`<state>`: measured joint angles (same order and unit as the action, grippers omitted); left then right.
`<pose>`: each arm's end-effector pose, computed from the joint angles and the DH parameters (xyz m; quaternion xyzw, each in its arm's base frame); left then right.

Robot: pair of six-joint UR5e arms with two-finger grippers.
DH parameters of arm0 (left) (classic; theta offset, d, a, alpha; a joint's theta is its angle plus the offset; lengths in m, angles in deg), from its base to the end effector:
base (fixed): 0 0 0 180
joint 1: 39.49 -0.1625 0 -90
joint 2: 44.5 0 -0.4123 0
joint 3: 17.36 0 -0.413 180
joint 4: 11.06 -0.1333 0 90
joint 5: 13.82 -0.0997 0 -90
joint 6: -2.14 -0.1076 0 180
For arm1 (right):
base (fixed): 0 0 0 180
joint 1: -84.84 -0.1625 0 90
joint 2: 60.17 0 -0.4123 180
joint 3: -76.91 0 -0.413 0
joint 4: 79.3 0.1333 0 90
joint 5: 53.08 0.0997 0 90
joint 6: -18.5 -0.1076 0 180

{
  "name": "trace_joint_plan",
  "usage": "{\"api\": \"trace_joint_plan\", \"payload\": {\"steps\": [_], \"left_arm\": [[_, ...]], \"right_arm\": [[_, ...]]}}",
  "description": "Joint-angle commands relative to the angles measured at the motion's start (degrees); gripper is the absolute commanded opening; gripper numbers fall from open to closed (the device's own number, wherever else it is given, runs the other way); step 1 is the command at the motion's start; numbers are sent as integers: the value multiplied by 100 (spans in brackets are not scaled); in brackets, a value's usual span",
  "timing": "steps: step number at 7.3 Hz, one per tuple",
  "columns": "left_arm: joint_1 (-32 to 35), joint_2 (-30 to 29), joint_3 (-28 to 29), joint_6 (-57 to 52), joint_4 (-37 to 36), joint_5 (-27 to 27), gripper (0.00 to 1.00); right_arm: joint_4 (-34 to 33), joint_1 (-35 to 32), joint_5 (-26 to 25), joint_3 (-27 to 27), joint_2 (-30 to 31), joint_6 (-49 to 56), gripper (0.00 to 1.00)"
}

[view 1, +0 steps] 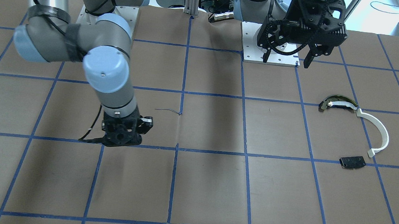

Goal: Place bearing gear from tray to pile

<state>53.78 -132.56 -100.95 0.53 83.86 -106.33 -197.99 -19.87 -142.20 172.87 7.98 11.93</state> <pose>-0.1569 -0.4925 0.5332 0.0419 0.9984 -0.0302 0.0215 0.2880 -0.5655 0.2465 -0.0710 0.9974 -0.0061 0.0090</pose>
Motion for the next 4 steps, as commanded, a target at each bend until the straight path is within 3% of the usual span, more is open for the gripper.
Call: {"api": "trace_joint_plan", "payload": {"steps": [1, 4], "left_arm": [[-10, -9, 0, -50, 0, 5, 100], [-423, 8, 35, -331, 61, 32, 100]], "right_arm": [[-198, -777, 0, 11, -275, -782, 0], [-226, -990, 8, 11, -680, -801, 0]]}}
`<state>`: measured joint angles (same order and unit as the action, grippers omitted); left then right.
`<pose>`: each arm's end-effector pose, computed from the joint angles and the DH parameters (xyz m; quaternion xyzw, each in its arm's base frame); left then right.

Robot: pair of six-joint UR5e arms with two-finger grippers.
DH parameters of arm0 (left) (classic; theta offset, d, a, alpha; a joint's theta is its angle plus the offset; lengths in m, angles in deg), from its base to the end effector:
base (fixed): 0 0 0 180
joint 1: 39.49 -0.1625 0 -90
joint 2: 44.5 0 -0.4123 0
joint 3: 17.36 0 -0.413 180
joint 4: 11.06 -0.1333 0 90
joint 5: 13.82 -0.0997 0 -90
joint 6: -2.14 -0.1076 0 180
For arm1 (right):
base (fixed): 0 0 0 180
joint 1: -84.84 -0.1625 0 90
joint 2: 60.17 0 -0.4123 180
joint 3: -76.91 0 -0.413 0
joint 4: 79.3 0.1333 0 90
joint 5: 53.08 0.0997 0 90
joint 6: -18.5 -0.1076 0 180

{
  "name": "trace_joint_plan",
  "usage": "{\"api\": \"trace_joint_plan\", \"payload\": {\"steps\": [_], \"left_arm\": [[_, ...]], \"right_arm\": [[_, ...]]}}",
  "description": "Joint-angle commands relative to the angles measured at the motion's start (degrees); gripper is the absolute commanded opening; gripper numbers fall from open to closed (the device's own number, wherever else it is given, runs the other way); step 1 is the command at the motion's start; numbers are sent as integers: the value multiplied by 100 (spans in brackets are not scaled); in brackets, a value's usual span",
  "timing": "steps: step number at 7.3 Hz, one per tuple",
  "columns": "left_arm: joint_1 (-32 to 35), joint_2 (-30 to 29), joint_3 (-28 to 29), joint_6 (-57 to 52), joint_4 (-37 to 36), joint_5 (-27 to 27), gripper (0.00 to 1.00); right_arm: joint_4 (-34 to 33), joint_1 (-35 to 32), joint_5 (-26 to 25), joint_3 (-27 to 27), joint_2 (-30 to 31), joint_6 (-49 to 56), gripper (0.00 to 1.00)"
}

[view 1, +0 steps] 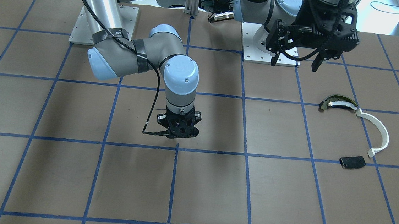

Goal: Place bearing gear from tray to pile

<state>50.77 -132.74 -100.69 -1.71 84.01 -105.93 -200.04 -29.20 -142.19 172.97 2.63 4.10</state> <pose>-0.1316 -0.5011 0.5337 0.0353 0.9988 -0.0287 0.0193 0.3794 -0.5192 0.1908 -0.0838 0.9962 0.0233 0.0001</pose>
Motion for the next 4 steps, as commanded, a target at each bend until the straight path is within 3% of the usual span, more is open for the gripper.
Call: {"api": "trace_joint_plan", "payload": {"steps": [1, 2, 3, 4], "left_arm": [[-61, -95, 1, -108, 55, 34, 100], [96, -166, -25, -56, 47, 43, 100], [280, -210, -121, -38, 64, -9, 100], [317, -245, -261, -72, 12, -18, 100]], "right_arm": [[-99, -65, 7, 1, -162, -18, 3], [-100, -74, 33, 1, -162, -18, 31], [-152, -74, 33, -8, -153, -18, 81], [-518, -66, 16, 1, -162, -35, 100]]}}
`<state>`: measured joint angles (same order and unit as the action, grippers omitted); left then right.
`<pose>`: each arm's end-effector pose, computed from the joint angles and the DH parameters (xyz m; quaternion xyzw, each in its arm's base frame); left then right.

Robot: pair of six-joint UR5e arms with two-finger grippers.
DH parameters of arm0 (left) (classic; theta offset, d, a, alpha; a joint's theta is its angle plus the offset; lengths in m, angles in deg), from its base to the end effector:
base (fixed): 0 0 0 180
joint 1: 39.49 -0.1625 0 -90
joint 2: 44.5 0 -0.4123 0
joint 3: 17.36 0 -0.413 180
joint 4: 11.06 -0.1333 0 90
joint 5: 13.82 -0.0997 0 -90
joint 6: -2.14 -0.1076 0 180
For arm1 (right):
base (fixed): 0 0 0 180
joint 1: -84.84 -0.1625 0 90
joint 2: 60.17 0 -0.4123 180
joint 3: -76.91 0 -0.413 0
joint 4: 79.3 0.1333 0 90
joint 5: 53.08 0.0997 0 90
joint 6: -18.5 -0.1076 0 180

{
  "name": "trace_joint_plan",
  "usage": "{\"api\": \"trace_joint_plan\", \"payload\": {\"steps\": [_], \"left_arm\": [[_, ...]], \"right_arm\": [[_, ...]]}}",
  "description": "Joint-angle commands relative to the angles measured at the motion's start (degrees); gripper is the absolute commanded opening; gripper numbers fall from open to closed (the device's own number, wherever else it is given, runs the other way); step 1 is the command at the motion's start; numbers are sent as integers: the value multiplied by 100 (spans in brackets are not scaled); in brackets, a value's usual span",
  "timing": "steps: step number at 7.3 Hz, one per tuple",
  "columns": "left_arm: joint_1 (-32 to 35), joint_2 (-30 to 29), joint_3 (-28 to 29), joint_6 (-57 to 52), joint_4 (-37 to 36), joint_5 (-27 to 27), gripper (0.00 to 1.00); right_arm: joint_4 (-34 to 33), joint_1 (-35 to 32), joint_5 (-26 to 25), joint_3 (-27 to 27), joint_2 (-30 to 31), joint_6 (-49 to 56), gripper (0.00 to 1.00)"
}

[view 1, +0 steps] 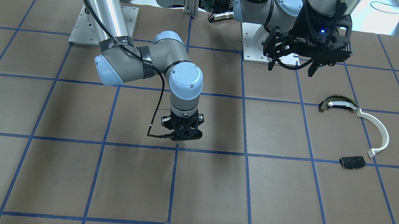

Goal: Place bearing gear from tray to pile

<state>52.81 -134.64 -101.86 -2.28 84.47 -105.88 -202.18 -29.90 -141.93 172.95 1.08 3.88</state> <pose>-0.1499 -0.5060 0.5056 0.0586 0.9981 0.0018 0.0179 0.3882 -0.5187 0.1775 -0.0880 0.9959 0.0191 0.0038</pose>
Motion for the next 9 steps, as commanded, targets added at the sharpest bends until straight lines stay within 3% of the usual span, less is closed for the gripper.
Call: {"api": "trace_joint_plan", "payload": {"steps": [1, 3, 4, 5, 6, 9], "left_arm": [[113, -56, -241, -68, -78, -23, 100], [105, -91, -329, 2, -271, -23, 100], [105, -195, -617, -41, -542, -14, 100], [157, -275, -942, 141, -1327, 38, 100], [401, -371, -1145, 708, -1648, 65, 100], [1447, -1345, -1209, 2082, -2379, 353, 100]], "right_arm": [[-359, 30, -28, -15, 36, -14, 100], [-325, 389, -124, -15, 343, 83, 100], [-220, 939, -107, -15, 397, 92, 100], [51, 1667, -29, -58, 510, 101, 100], [97, 2266, -10, -7, 677, 379, 100], [711, 4103, -63, -6, 993, 1221, 100]]}}
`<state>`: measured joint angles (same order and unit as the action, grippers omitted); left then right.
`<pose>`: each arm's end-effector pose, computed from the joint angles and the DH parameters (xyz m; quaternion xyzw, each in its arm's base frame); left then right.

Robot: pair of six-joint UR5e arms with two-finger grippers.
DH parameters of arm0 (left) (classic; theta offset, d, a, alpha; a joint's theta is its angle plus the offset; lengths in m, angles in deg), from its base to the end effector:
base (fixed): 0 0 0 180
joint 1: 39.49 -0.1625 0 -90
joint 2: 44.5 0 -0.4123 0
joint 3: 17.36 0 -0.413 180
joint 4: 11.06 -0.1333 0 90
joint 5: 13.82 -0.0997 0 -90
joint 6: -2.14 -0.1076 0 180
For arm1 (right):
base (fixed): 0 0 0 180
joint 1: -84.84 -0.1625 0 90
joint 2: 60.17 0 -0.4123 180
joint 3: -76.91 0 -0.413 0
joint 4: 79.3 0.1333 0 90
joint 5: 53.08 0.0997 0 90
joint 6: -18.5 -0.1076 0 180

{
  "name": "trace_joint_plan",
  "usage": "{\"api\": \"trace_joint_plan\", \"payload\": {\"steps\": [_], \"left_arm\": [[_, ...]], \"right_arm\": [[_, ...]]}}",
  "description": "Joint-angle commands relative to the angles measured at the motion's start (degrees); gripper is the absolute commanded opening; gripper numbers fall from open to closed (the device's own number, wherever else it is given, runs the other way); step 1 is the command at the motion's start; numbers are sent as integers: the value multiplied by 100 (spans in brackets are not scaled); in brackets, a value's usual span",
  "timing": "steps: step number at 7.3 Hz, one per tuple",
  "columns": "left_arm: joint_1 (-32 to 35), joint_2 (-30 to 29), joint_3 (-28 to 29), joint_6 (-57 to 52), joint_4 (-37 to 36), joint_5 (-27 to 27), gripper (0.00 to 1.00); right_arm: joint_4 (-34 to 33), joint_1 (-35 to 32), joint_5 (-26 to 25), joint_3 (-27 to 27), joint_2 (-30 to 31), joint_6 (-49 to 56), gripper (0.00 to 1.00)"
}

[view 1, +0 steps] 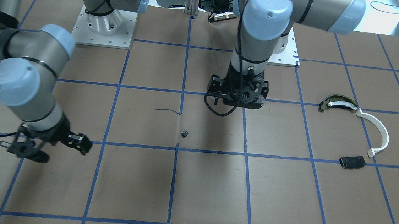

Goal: Place bearing gear from tray to pile

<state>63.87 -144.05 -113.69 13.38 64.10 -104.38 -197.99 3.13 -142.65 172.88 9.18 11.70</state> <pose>-0.2588 -0.5176 0.3467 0.0185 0.9998 0.0078 0.0067 0.0436 -0.6310 0.2593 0.1312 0.9912 -0.0181 0.0035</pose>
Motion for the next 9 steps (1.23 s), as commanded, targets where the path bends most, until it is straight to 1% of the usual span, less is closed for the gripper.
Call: {"api": "trace_joint_plan", "payload": {"steps": [1, 2, 3, 4, 5, 6, 7, 8, 9], "left_arm": [[517, -694, -27, 659, -405, 431, 100], [685, -932, -35, 686, -710, 425, 100], [730, -1108, -70, 678, -791, 407, 100], [756, -1145, -262, 599, -801, 389, 100], [748, -1224, -447, 607, -1297, 398, 100], [748, -1407, -440, 616, -1894, 433, 100], [748, -1513, -466, 616, -1917, 407, 100], [748, -1654, -553, 668, -1882, 398, 100], [756, -1751, -606, 686, -1934, 398, 100]], "right_arm": [[598, 1441, -25, 1, 280, 1443, 100], [706, 2144, -8, 1, 420, 2324, 100], [724, 2768, -26, 1, 439, 3281, 100], [681, 3349, -26, -8, 430, 4056, 100], [663, 3842, -17, -8, 378, 4577, 100], [619, 4265, 0, 0, 343, 5331, 100], [601, 4730, 44, -34, 247, 5878, 100], [549, 4943, 18, -104, -15, 5892, 100], [87, 4980, -34, -227, -409, 5848, 100]]}}
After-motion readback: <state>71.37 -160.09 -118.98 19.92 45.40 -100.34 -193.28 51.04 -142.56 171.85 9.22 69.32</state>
